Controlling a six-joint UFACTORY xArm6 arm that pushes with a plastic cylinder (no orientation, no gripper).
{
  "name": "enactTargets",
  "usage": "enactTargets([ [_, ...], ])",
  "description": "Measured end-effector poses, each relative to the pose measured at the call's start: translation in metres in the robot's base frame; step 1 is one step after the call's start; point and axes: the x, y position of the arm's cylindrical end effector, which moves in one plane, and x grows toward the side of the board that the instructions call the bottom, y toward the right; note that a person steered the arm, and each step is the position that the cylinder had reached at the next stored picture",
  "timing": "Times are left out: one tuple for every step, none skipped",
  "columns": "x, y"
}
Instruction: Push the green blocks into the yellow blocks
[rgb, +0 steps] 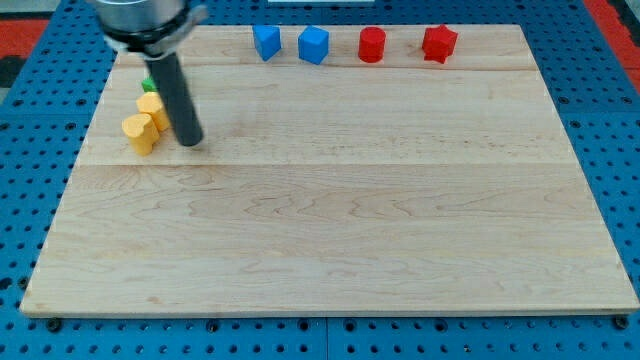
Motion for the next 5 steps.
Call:
enactTargets([
  [-0.052, 0.014],
  [-0.113, 0.008],
  [-0.163, -0.011],
  [-0.156, -0.056],
  [-0.1, -0.051],
])
